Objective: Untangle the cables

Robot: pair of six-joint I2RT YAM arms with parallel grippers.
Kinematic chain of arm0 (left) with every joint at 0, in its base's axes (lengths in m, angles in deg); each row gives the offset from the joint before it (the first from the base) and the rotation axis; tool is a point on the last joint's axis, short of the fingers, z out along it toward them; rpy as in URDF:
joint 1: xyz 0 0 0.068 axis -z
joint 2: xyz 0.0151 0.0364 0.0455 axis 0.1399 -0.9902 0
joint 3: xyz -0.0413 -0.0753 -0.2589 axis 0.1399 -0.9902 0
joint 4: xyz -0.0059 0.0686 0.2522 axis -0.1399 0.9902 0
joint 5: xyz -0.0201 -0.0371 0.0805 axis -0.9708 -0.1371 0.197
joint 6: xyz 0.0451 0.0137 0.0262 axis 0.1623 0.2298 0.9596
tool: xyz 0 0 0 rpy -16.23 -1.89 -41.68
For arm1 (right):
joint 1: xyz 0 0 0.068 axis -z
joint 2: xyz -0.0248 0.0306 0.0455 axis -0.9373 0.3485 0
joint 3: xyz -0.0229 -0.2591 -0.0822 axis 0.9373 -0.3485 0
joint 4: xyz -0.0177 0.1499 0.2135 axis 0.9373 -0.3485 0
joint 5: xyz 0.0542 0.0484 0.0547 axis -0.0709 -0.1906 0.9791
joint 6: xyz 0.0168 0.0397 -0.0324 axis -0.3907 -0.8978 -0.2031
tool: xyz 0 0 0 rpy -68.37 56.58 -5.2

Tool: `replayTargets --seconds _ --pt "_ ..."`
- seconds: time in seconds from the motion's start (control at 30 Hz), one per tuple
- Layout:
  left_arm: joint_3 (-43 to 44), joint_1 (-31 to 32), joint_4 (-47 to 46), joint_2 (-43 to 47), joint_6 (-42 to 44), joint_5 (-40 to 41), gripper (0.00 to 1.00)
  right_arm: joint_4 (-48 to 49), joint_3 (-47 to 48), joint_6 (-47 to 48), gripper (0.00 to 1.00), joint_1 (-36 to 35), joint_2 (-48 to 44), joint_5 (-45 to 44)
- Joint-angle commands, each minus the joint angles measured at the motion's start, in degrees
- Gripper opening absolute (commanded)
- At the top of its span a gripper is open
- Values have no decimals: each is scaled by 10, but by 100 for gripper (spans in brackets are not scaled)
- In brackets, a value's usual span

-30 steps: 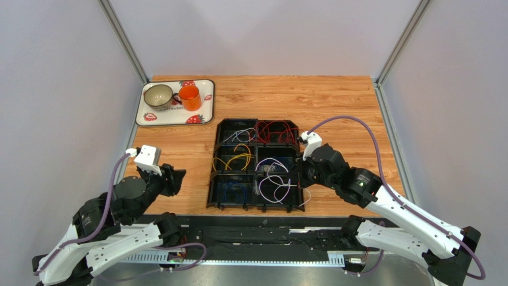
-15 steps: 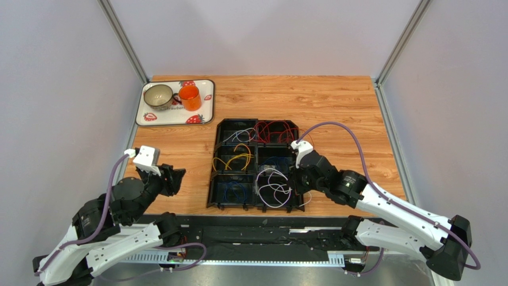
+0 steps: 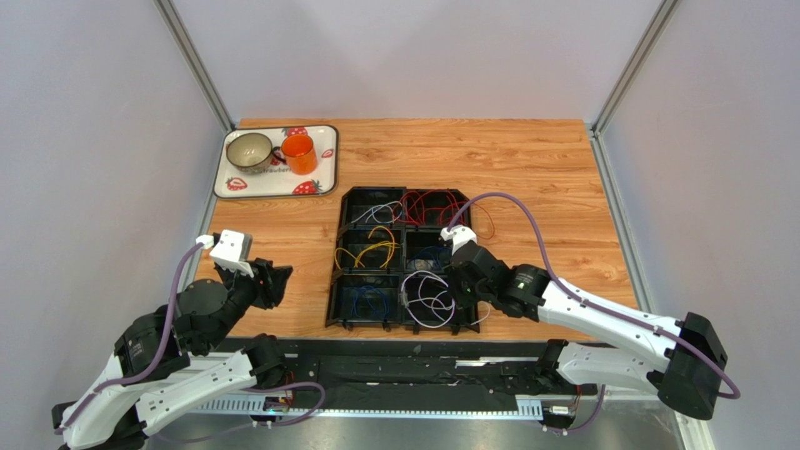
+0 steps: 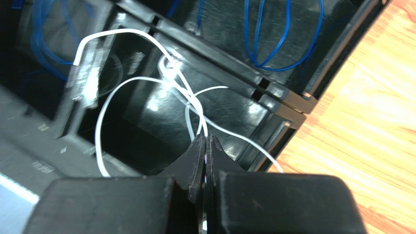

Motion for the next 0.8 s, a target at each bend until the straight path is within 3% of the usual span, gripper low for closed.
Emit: replayTargets --seconds 0.0,0.3,0.77 --pt "-3 3 -17 7 10 7 54 6 21 0 0 -4 35 -61" --pt "-4 3 -19 8 12 4 54 -49 54 1 0 -7 104 -146" --pt "-5 3 -20 11 13 3 54 -32 53 0 0 -56 90 -100"
